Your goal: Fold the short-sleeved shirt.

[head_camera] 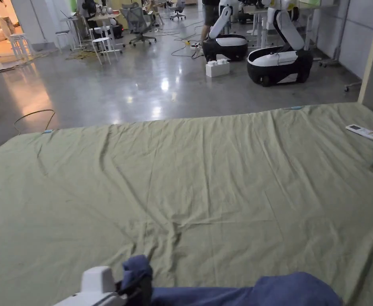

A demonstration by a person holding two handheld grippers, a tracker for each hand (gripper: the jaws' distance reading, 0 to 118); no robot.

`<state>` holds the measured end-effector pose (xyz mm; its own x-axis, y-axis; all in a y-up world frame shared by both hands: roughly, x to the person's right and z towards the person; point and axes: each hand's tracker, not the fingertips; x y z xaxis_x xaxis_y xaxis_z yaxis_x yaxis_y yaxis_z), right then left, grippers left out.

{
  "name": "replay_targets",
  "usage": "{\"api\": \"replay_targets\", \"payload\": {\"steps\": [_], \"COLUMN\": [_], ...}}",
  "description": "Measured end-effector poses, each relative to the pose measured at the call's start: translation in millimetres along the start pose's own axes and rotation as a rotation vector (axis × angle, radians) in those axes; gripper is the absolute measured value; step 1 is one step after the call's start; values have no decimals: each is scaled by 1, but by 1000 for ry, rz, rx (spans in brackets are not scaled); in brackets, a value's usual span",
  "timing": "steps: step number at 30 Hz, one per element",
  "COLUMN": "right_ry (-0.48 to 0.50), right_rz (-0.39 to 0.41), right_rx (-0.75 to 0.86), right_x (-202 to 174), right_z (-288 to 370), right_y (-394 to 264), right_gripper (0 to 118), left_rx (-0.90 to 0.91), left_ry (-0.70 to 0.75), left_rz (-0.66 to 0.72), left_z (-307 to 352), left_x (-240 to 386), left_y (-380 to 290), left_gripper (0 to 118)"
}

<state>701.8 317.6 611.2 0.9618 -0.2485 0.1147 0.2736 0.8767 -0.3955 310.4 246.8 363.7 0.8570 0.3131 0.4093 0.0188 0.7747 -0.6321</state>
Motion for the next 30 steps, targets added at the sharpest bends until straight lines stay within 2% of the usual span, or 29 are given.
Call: {"api": "replay_targets", "payload": {"steps": [4, 6, 7, 10, 11, 14, 15, 17, 19, 20, 22, 26, 27, 28, 30], "right_ry": [-26, -42, -49, -73, -74, -37, -28, -25, -29, -31, -30, -37, -41, -47, -59], "right_rz": [16, -32, -53, -67, -71, -108, -116, -122, -123, -126, -144, -150, -149, -146, -136], "right_rx": [13, 36, 42, 36, 30, 32, 35, 34, 32, 33, 38, 40, 35, 28, 17], "right_x": [7, 14, 20, 25, 26, 33, 35, 39, 42, 43, 42, 39, 39, 40, 40], "right_z": [15, 21, 24, 23, 22, 25, 25, 24, 23, 23, 26, 33, 34, 34, 35], "right_y": [-3, -8, -12, -16, -17, -19, -19, -19, -21, -22, -22, -25, -26, -27, -28], "right_gripper": [0, 0, 0, 0, 0, 0, 0, 0, 0, 0, 0, 0, 0, 0, 0], "left_rx": [-171, -234, -250, -209, -185, 9, 50, 95, 44, -2, -78, -238, -268, -311, -228], "left_ry": [69, 50, 42, 38, -18, -181, -187, -81, -20, -59, -117, -199, -188, -117, -111], "left_rz": [-180, -164, -149, -122, -78, 23, 32, 82, 180, 222, 267, 209, 199, 197, 261], "left_z": [-76, -98, -104, -112, -101, -59, -47, -36, -45, -54, -77, -122, -131, -141, -136], "left_x": [62, 79, 82, 89, 83, 73, 67, 57, 47, 41, 38, 60, 68, 72, 71], "left_y": [-23, -32, -35, -33, -25, -5, 2, 9, 7, 1, -18, -62, -71, -81, -79], "left_gripper": [12, 14, 18, 69, 76, 77, 76, 70, 66, 56, 13, 6, 6, 4, 2]}}
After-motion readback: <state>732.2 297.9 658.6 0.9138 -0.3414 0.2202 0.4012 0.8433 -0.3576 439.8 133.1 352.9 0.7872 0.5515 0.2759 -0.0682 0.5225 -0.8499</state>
